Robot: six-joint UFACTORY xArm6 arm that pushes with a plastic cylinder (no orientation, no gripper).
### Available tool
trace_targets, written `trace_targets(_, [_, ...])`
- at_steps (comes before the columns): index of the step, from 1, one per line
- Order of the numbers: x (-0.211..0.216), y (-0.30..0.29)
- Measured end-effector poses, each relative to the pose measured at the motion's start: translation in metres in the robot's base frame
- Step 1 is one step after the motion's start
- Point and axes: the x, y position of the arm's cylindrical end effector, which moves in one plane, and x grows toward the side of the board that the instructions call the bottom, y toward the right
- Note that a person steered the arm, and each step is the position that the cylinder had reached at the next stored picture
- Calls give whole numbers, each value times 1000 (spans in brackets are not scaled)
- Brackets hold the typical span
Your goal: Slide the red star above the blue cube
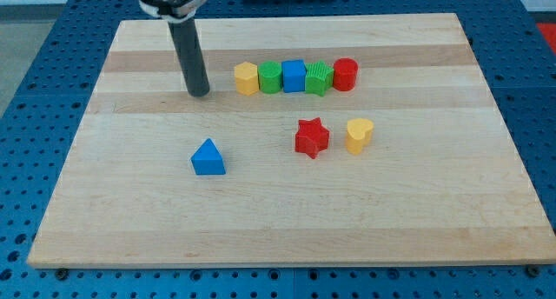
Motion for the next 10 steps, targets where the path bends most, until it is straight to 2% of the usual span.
trace_targets(1, [39, 8])
trace_targets(2, [50, 40])
trace_targets(4, [56, 55])
trace_targets(8, [139, 130])
trace_targets(10, [137, 171])
